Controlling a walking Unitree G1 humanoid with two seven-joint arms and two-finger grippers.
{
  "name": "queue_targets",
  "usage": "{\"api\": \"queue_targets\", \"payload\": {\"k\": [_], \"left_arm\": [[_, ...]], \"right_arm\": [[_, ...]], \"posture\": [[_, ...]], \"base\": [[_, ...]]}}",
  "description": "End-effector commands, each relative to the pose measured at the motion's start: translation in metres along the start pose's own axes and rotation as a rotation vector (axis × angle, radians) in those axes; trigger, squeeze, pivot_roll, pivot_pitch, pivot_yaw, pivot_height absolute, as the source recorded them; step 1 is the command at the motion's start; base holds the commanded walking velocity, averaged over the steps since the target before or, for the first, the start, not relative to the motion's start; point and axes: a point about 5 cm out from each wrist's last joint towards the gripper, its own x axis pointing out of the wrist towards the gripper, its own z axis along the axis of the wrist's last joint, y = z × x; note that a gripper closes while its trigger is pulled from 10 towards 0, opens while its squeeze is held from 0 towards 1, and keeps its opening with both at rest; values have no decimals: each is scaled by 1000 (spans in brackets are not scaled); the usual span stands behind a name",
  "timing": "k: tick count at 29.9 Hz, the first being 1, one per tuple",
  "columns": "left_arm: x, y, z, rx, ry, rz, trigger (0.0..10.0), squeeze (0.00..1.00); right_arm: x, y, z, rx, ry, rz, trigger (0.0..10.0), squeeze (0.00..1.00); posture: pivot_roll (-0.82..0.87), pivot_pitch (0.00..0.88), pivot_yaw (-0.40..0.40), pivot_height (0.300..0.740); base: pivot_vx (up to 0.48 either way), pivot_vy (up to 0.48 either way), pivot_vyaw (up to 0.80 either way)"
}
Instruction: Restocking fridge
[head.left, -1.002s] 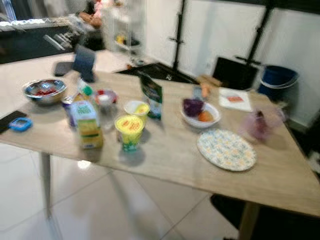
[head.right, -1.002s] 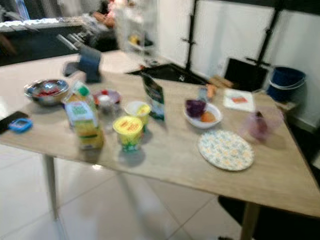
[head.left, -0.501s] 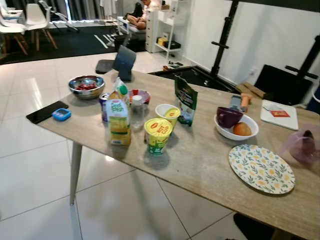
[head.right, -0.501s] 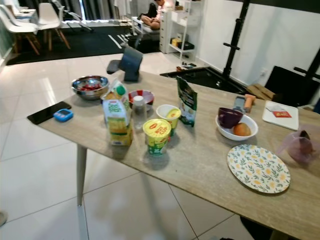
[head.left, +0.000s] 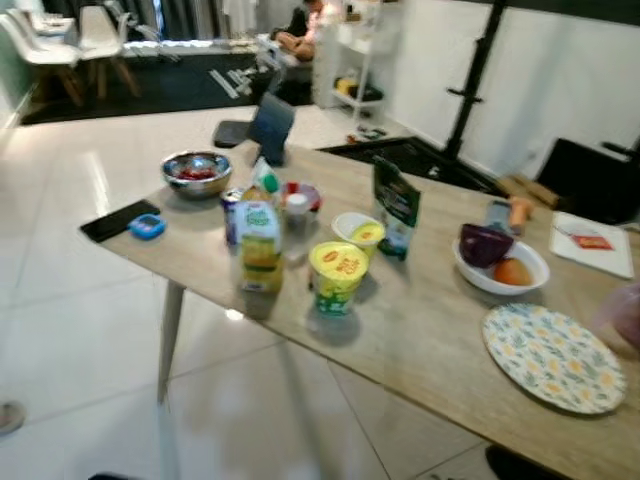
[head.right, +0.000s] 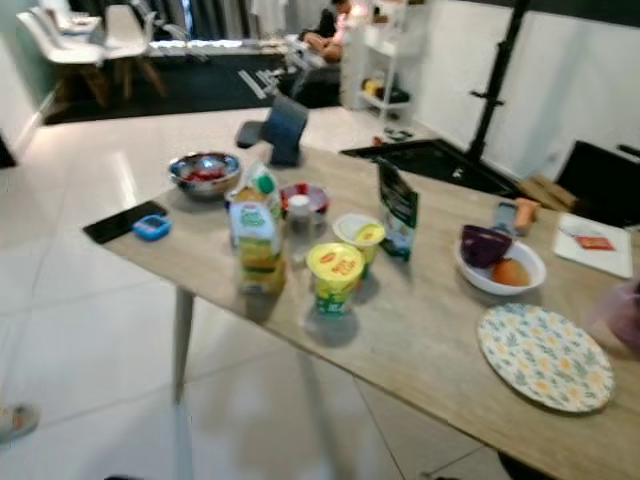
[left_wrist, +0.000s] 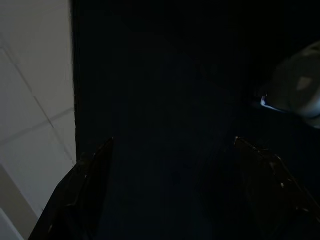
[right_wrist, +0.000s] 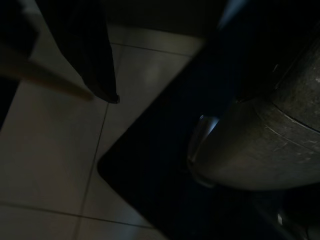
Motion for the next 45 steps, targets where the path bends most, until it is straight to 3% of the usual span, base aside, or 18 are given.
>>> {"api": "queue_targets", "payload": {"k": [1,9,20,31,45], "left_arm": [[0,-1,-3,4,10,-4,10000,0],[0,-1,-3,-9,12,0,10000,0],[-1,10,-3,-69,6,37,10000,0],[-1,17,-3,-100,0,59,10000,0],[-2,20,-3,-139,-8,70,10000,0]], "right_arm": [[5,19,-4,13,8,75,10000,0],[5,18,-8,8,34,34,10000,0],[5,18,-11,41,42,30,10000,0],[5,19,-10,22,44,33,10000,0],[5,18,-10,43,46,16,10000,0]], "posture": [[-17,0,0,740],[-17,0,2,740],[-17,0,3,740],[-10,0,6,740],[-11,0,3,740]], "base": [[0,0,775],[0,0,0],[0,0,-545],[0,0,0],[0,0,-636]]}}
